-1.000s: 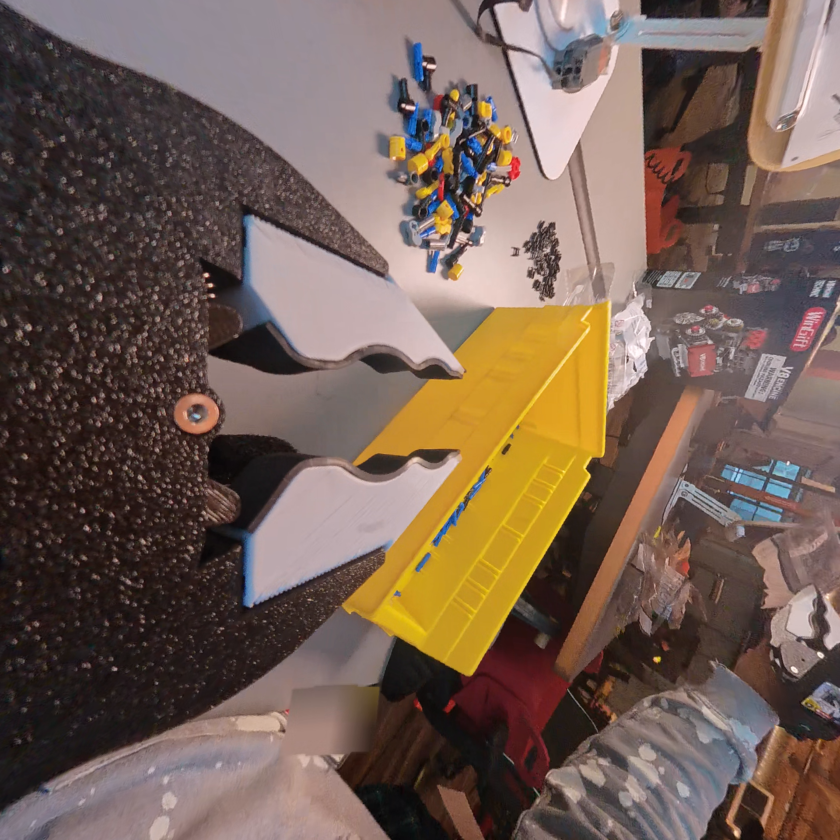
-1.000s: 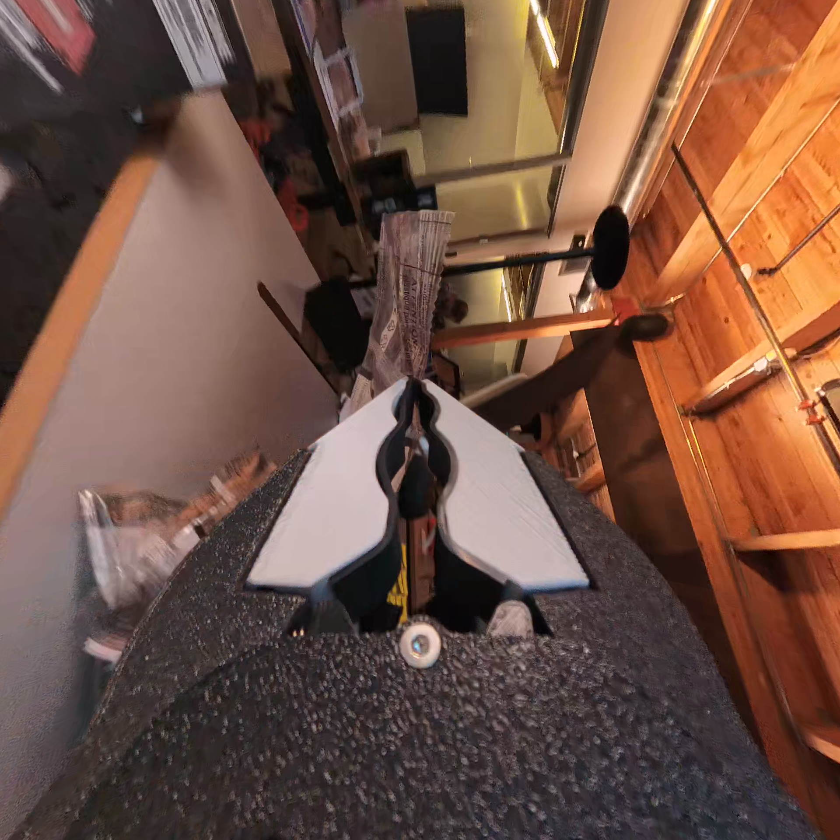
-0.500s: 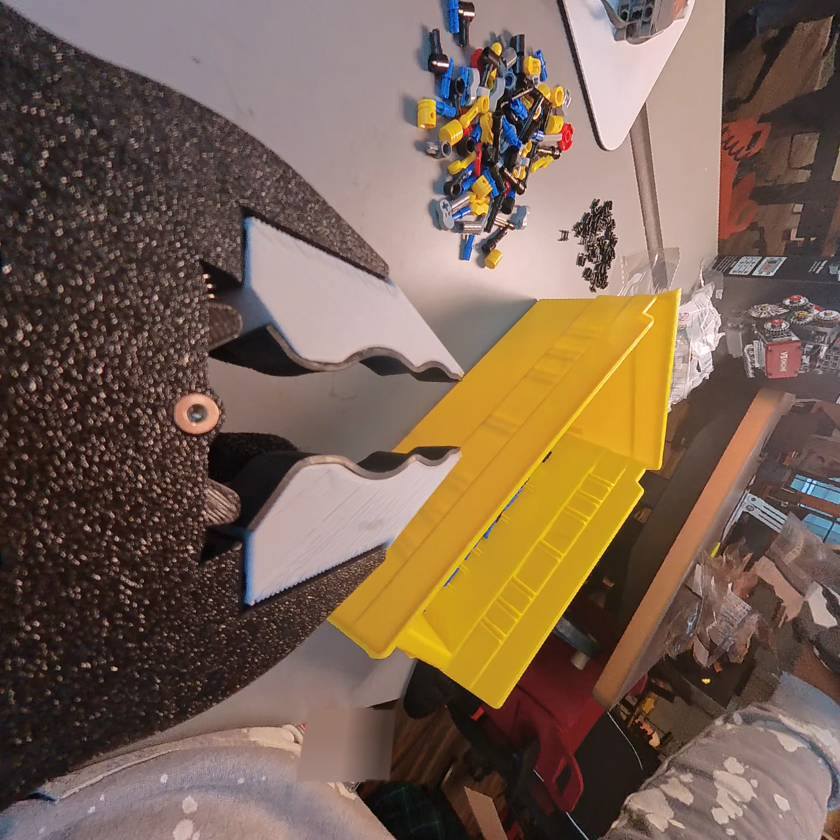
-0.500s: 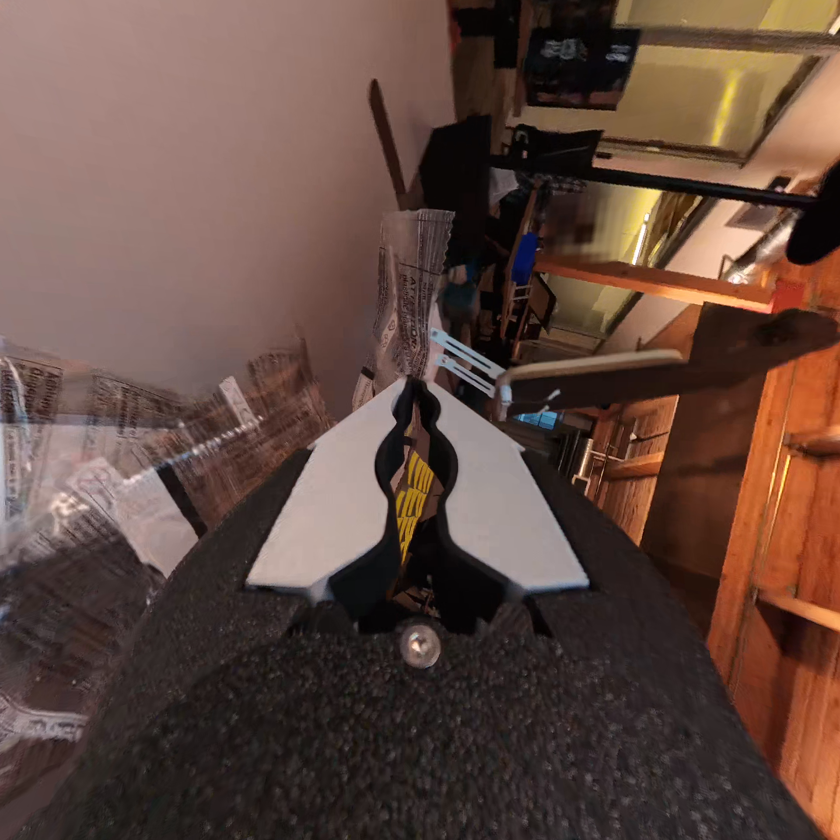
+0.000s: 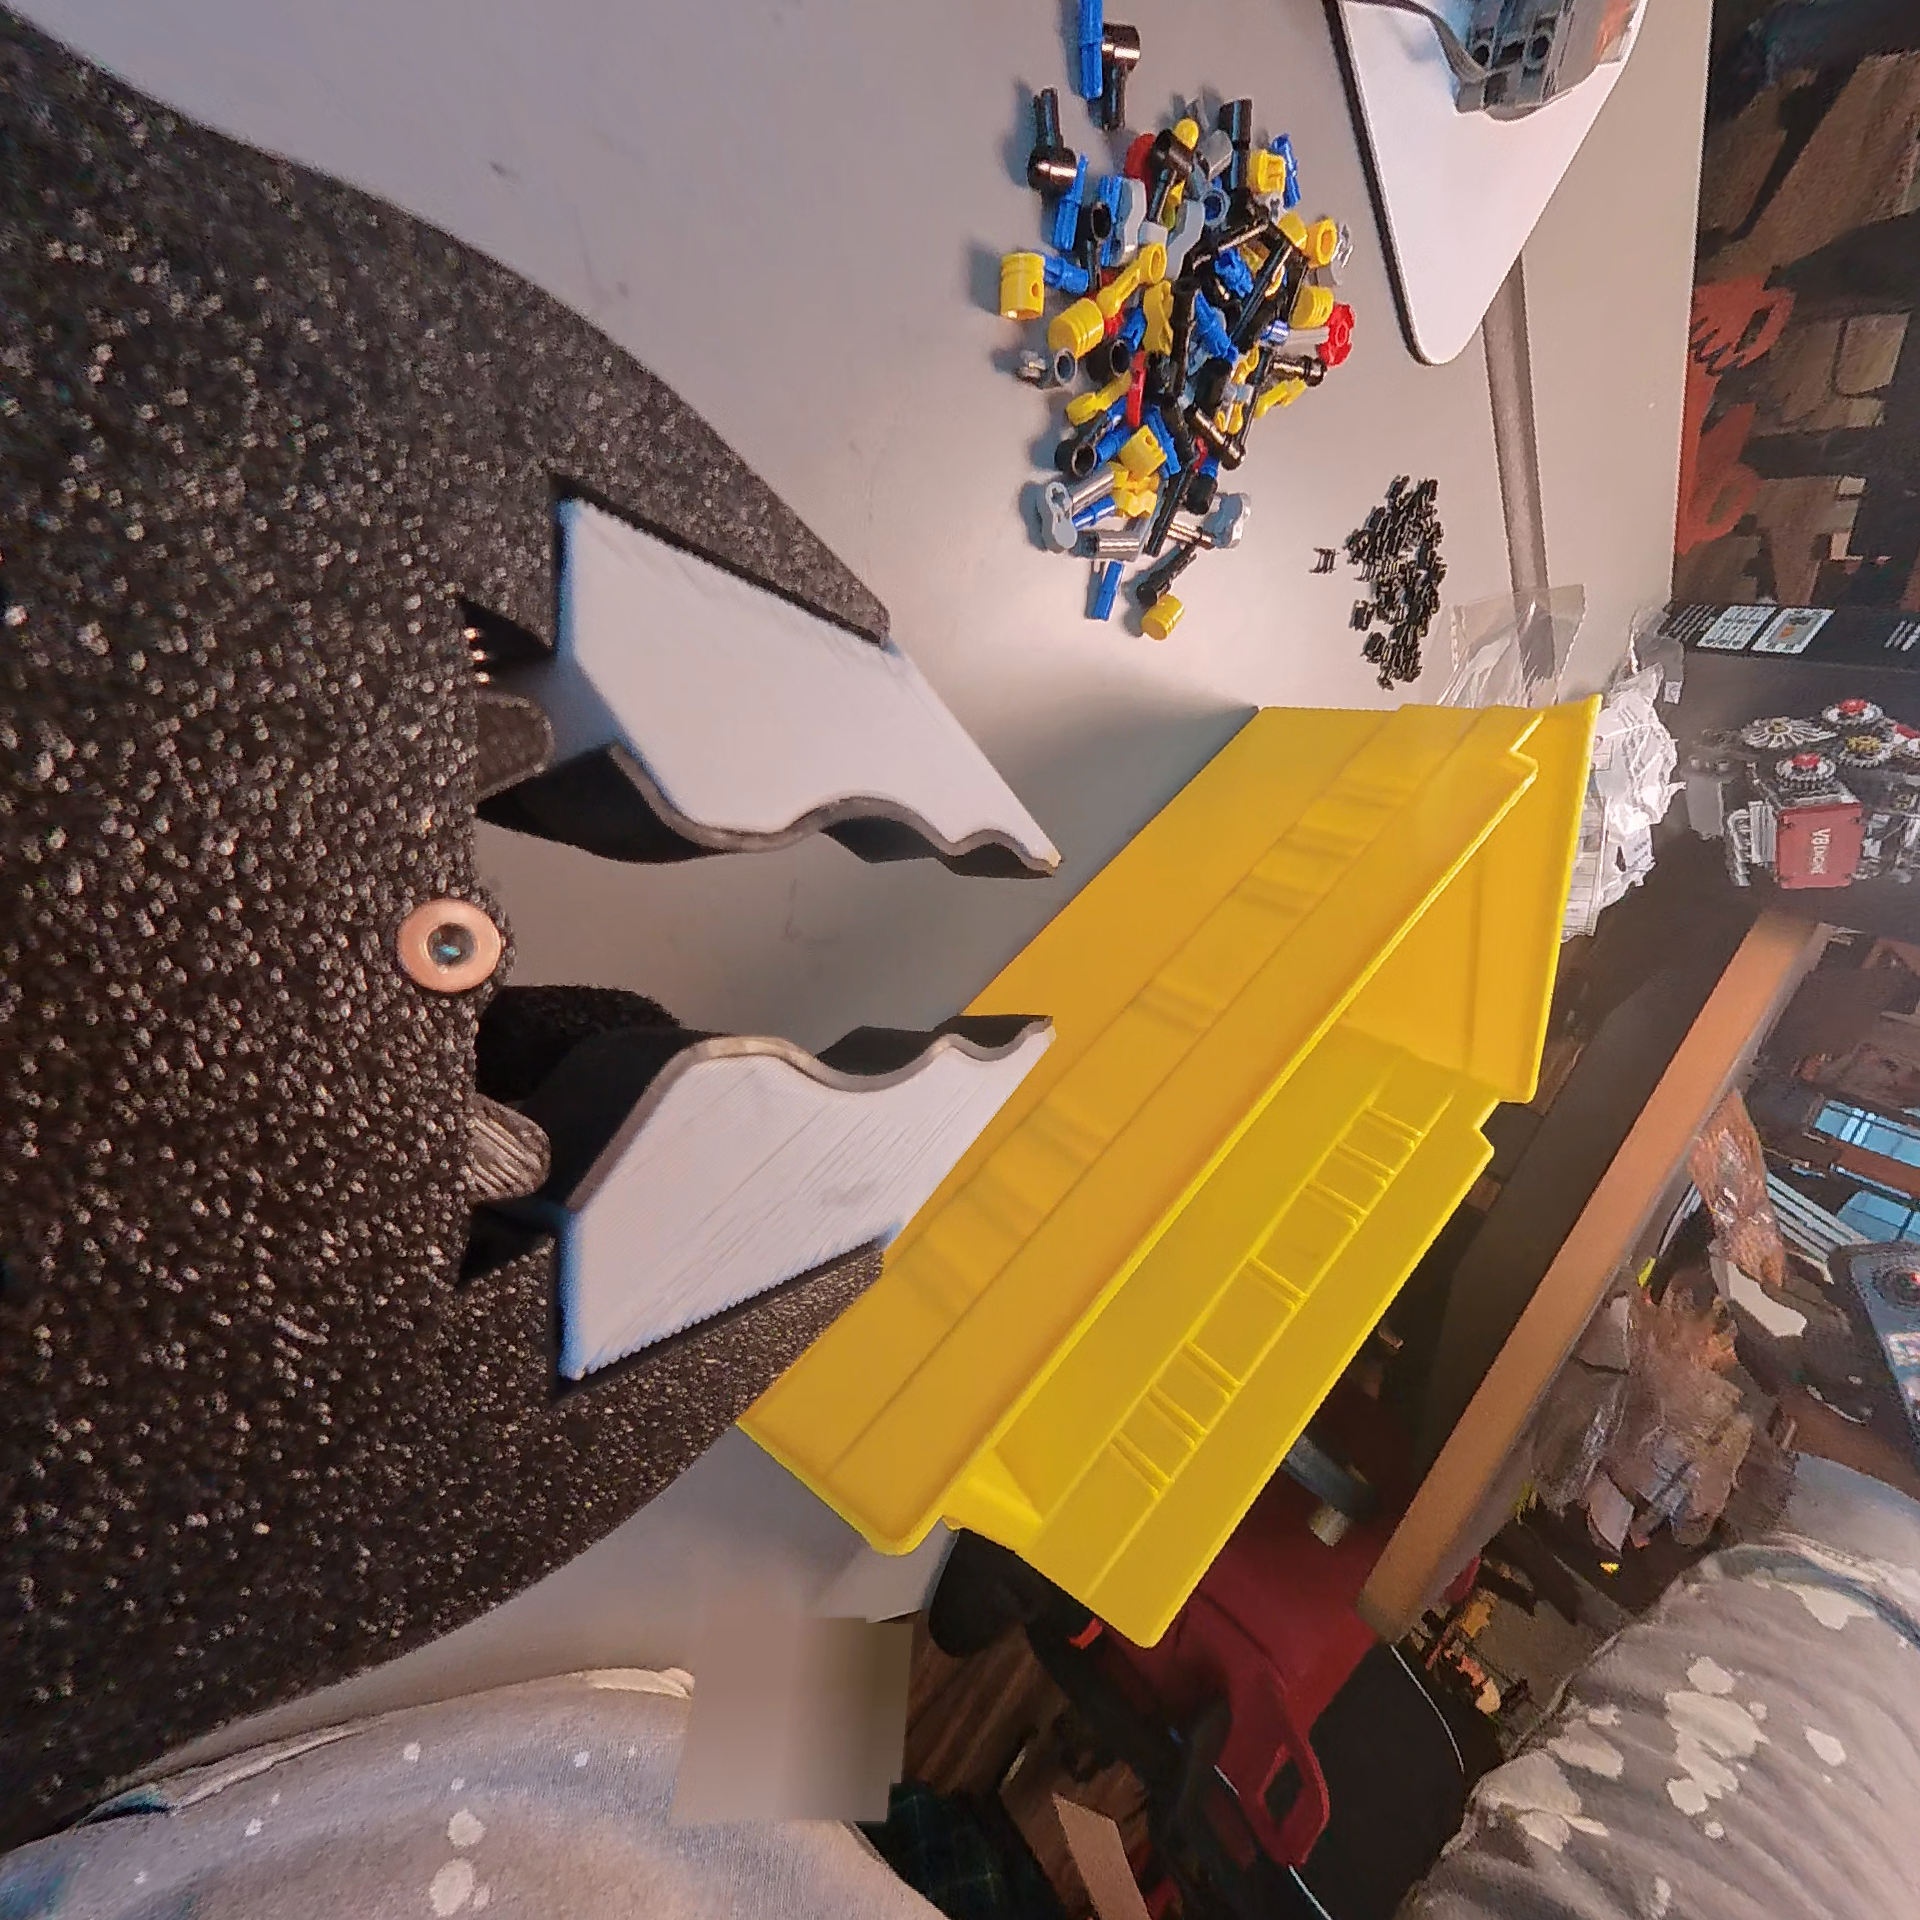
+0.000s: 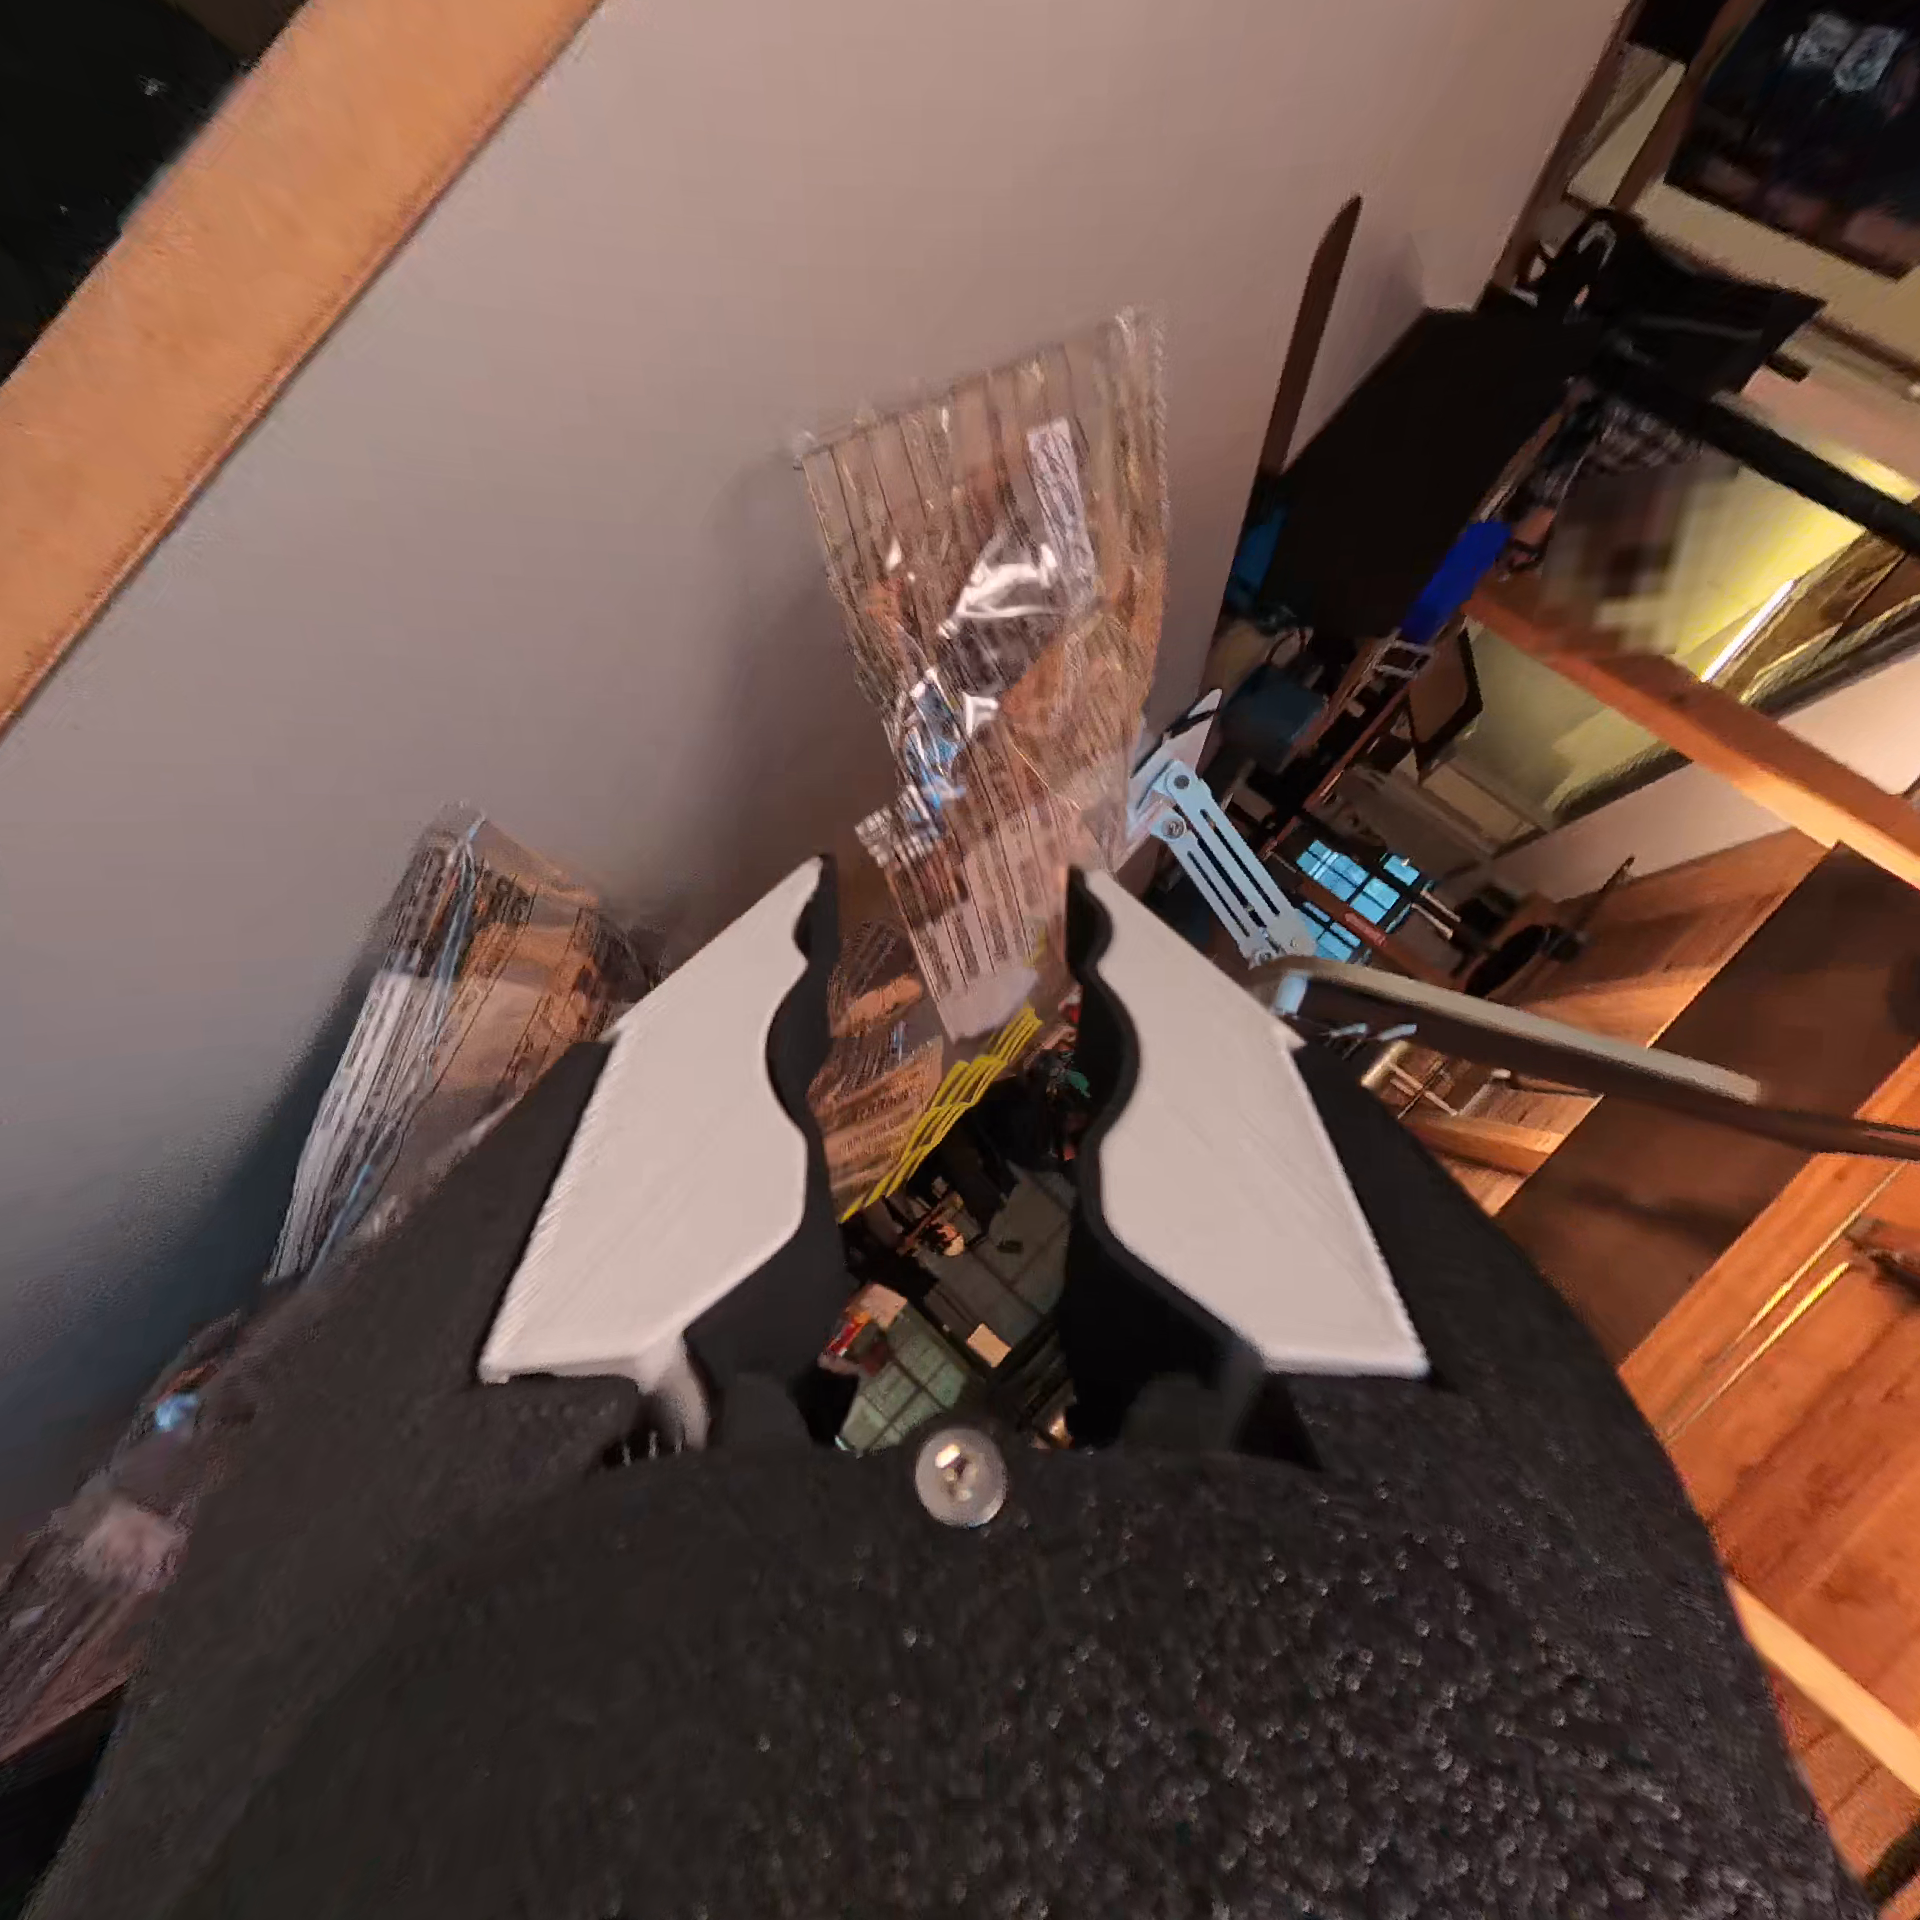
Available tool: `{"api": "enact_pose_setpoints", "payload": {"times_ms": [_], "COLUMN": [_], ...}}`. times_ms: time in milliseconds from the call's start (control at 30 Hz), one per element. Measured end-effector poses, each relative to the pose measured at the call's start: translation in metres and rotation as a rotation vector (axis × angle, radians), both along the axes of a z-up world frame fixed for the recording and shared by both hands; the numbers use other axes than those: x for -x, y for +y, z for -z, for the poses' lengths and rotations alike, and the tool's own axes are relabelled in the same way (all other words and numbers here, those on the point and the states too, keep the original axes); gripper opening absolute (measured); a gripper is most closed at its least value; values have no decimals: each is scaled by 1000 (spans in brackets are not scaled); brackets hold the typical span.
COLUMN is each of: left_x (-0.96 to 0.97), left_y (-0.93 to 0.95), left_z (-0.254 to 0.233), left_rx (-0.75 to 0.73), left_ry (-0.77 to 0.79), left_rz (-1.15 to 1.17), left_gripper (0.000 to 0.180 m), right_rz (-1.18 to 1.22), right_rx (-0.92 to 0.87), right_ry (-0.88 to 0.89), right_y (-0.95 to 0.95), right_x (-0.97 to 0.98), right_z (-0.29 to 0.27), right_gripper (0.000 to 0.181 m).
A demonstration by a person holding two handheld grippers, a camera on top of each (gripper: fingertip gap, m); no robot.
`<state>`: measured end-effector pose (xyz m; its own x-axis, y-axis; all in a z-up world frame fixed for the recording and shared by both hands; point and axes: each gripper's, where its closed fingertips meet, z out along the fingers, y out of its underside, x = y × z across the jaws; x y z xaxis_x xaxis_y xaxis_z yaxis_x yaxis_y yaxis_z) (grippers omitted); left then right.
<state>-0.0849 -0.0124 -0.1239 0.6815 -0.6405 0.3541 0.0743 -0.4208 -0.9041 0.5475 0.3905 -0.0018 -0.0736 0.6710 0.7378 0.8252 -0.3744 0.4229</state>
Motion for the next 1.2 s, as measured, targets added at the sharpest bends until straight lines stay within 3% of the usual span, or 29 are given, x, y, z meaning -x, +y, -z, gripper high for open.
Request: {"api": "enact_pose_setpoints", "payload": {"times_ms": [100, 200, 333, 467, 567, 767, 933, 1033, 1133, 1200], "left_x": [0, -1, -6, -9, -12, -26, -51, -64, -77, -71], "left_y": [-2, -4, -9, -14, -18, -27, -58, -66, -73, -74], "left_z": [-1, -5, -10, -14, -15, -20, -34, -20, -10, -10], "left_rx": [-6, -17, -37, -69, -78, -82, -32, -32, -32, -41], "left_ry": [3, -10, -9, 15, 42, 28, -104, 23, 93, 135], "left_rz": [8, 17, 38, 46, 60, 127, 352, 392, 429, 418], "left_gripper": [24, 24, 24, 24, 24, 29, 45, 61, 61, 55], "right_rz": [24, -35, -241, -478, -571, -393, -150, -82, -122, -171], "right_rx": [-55, -113, -133, -8, 211, 521, 608, 588, 504, 423], "right_ry": [90, 243, 616, 1002, 1203, 1455, 1770, 1769, 1771, 1724], "right_y": [-8, -22, -66, -155, -243, -353, -392, -410, -416, -415], "right_x": [11, 47, 151, 275, 343, 382, 377, 377, 387, 391], "right_z": [-26, -52, -67, -51, -8, 91, 91, 107, 112, 113], "right_gripper": [64, 70, 69, 63, 59, 68, 80, 74, 46, 40]}}
